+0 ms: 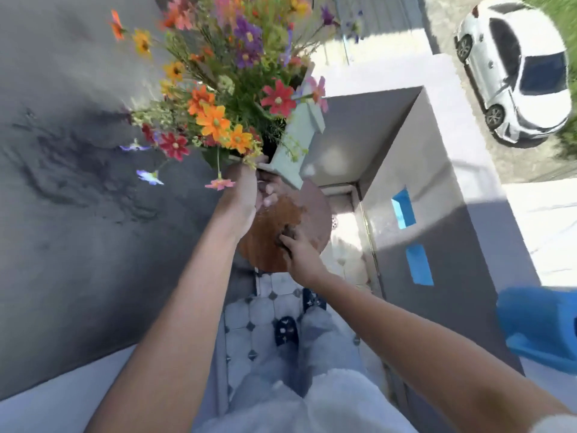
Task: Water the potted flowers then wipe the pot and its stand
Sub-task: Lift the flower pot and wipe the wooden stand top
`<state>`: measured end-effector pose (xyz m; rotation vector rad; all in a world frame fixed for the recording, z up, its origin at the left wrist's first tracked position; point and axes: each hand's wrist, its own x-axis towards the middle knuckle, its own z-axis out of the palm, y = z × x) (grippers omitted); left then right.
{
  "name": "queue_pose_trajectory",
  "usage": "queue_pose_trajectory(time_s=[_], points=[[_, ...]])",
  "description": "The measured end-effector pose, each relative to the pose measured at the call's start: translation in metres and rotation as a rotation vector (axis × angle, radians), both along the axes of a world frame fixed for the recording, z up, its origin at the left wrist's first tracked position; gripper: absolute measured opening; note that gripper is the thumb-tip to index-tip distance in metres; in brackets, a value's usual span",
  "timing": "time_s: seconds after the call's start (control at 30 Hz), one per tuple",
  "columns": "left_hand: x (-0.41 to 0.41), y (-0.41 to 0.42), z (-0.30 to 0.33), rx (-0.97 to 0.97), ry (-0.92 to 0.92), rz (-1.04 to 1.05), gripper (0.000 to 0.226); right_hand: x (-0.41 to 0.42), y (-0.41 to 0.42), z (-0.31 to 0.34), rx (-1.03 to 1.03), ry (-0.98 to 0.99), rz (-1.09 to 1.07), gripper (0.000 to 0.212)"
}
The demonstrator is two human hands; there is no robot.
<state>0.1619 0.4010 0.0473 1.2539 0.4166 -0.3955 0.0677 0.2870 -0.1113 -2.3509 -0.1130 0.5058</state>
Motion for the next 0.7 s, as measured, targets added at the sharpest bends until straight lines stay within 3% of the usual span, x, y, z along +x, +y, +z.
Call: queue_pose_trajectory(time_s=[0.23, 0.47, 0.57, 0.7], points=[[0.049, 0.009, -0.033, 0.046, 0.069, 0.116, 0.027, 0.015, 0.052, -0.058, -0.107, -0.030, 0.446, 0.055], [0.092, 0.019, -0.049, 0.123, 0.089, 0.176, 0.027, 0.025, 0.043, -0.100, -0.205, -0.123, 0.780, 0.049], [0.106, 0.020, -0.046, 0.109, 0.105, 0.186, 0.029, 0.055, 0.015, -0.105, -0.203, -0.149, 0.691, 0.047], [0.120, 0.020, -0.040, 0.104, 0.087, 0.185, 0.029, 0.135, -0.041, -0.102, -0.273, -0.181, 0.332, 0.049]])
